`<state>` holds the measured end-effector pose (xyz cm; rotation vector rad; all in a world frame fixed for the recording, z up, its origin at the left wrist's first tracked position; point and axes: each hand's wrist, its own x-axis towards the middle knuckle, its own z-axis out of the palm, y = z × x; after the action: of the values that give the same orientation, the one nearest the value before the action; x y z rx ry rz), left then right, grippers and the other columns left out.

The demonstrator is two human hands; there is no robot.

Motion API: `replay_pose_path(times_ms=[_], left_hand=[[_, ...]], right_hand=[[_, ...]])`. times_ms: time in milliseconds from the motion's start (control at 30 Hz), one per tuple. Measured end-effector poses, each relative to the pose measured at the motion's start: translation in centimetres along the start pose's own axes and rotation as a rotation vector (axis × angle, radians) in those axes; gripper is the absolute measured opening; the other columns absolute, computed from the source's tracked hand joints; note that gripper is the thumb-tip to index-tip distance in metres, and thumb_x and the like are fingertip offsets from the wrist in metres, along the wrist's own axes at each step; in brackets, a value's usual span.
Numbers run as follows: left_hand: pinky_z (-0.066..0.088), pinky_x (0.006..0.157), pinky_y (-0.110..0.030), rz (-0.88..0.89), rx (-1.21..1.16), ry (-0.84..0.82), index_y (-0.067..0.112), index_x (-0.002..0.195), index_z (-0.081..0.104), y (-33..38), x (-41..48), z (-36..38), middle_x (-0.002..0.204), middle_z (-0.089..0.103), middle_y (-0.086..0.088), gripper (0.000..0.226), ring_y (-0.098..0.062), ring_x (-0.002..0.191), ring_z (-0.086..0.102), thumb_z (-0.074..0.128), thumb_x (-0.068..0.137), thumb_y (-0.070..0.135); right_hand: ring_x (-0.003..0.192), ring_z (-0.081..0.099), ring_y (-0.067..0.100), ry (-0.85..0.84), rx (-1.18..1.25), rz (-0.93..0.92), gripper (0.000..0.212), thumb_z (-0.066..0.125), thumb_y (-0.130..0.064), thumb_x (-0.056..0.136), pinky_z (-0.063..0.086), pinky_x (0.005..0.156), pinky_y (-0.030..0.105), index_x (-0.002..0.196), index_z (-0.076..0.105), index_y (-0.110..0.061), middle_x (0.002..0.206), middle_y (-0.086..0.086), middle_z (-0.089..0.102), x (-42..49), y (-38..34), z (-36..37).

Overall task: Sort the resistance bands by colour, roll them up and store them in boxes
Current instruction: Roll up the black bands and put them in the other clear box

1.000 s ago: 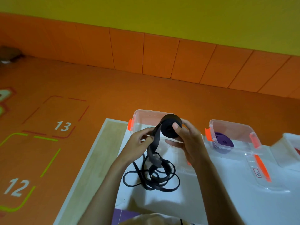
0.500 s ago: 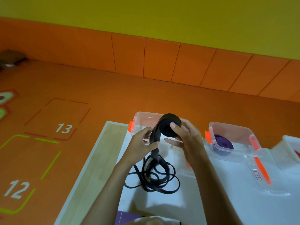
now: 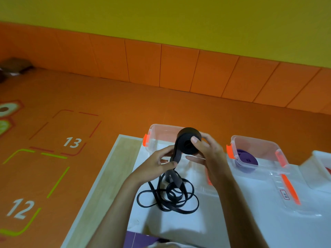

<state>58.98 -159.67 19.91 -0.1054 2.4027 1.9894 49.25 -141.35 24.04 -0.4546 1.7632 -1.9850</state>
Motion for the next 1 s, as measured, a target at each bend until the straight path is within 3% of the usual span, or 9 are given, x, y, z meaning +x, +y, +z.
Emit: replay_pose_path(times_ms=[100, 200, 300, 400, 500, 633, 767, 900, 1000], left_hand=[[0.042, 0.12, -0.043, -0.021, -0.007, 0.0, 0.038, 0.144, 0.057, 0.4, -0.1, -0.4, 0.138, 0.065, 0.019, 0.05, -0.001, 0.134, 0.056, 0.074, 0.098, 0.034], [0.043, 0.117, -0.031, 0.039, -0.059, 0.126, 0.038, 0.148, 0.052, 1.0, 0.2, -0.6, 0.139, 0.063, 0.025, 0.071, 0.006, 0.135, 0.053, 0.079, 0.084, 0.052], [0.051, 0.108, -0.028, 0.154, -0.086, 0.197, 0.032, 0.138, 0.064, 0.8, 0.7, -0.7, 0.134, 0.07, 0.015, 0.055, -0.006, 0.129, 0.064, 0.085, 0.087, 0.035], [0.058, 0.089, -0.02, 0.15, -0.095, 0.193, 0.032, 0.121, 0.075, 0.7, 1.0, -1.2, 0.112, 0.079, 0.01, 0.042, -0.008, 0.105, 0.074, 0.09, 0.082, 0.026], [0.06, 0.087, -0.025, 0.103, -0.055, 0.146, 0.035, 0.111, 0.077, 0.8, 1.1, -1.7, 0.11, 0.08, 0.008, 0.035, -0.011, 0.105, 0.075, 0.09, 0.08, 0.033], [0.056, 0.08, -0.019, 0.085, -0.061, 0.128, 0.033, 0.103, 0.078, 0.5, 1.0, -2.1, 0.094, 0.079, 0.01, 0.029, -0.008, 0.09, 0.075, 0.092, 0.08, 0.021], [0.057, 0.082, -0.023, 0.077, 0.007, 0.119, 0.029, 0.106, 0.079, 0.4, 0.6, -2.7, 0.096, 0.079, 0.002, 0.029, -0.016, 0.09, 0.075, 0.092, 0.08, 0.024], [0.055, 0.085, -0.021, 0.122, 0.049, 0.106, 0.031, 0.113, 0.079, 0.9, 0.8, -3.1, 0.107, 0.076, 0.009, 0.035, -0.01, 0.1, 0.072, 0.09, 0.081, 0.027], [0.058, 0.087, -0.023, 0.119, -0.022, 0.146, 0.032, 0.116, 0.078, 1.1, 0.9, -2.9, 0.109, 0.079, 0.008, 0.039, -0.012, 0.105, 0.074, 0.09, 0.079, 0.03]], right_hand=[[0.101, 0.078, 0.027, -0.047, -0.048, 0.013, 0.036, 0.079, -0.048, 0.083, 0.065, 0.076, 0.035, 0.114, 0.073, -0.03, 0.11, 0.006, 0.079, -0.4, 0.0, -0.3], [0.101, 0.078, 0.028, -0.068, -0.074, 0.03, 0.037, 0.079, -0.049, 0.083, 0.066, 0.079, 0.04, 0.113, 0.072, -0.029, 0.109, 0.006, 0.08, -0.6, -0.1, -0.7], [0.102, 0.078, 0.028, -0.084, -0.093, 0.05, 0.029, 0.079, -0.042, 0.086, 0.066, 0.084, 0.044, 0.112, 0.073, -0.029, 0.111, 0.005, 0.08, -0.5, -0.2, -0.8], [0.101, 0.078, 0.028, -0.125, -0.118, 0.068, 0.031, 0.082, -0.043, 0.082, 0.066, 0.082, 0.041, 0.108, 0.076, -0.028, 0.11, 0.007, 0.079, -0.4, -0.4, -1.1], [0.102, 0.078, 0.029, -0.161, -0.119, 0.106, 0.033, 0.081, -0.042, 0.084, 0.065, 0.08, 0.037, 0.11, 0.075, -0.023, 0.11, 0.009, 0.079, -0.1, -0.1, -1.2], [0.101, 0.077, 0.017, -0.194, -0.262, 0.09, 0.014, 0.08, -0.032, 0.092, 0.063, 0.078, 0.027, 0.105, 0.078, -0.033, 0.109, -0.004, 0.08, 0.5, 0.2, -1.2], [0.106, 0.072, 0.002, -0.3, -0.528, -0.073, 0.041, 0.086, -0.022, 0.085, 0.058, 0.089, 0.019, 0.115, 0.072, -0.045, 0.116, -0.02, 0.077, 0.8, -0.1, -2.2], [0.089, 0.078, 0.018, -0.234, -0.312, -0.019, 0.03, 0.089, -0.005, 0.077, 0.06, 0.071, 0.022, 0.096, 0.081, -0.028, 0.099, -0.002, 0.081, 1.4, 0.3, -2.4], [0.087, 0.079, 0.027, -0.148, -0.132, 0.06, 0.025, 0.09, 0.0, 0.074, 0.063, 0.07, 0.028, 0.09, 0.077, -0.014, 0.097, 0.009, 0.079, 1.5, 0.9, -2.5]])
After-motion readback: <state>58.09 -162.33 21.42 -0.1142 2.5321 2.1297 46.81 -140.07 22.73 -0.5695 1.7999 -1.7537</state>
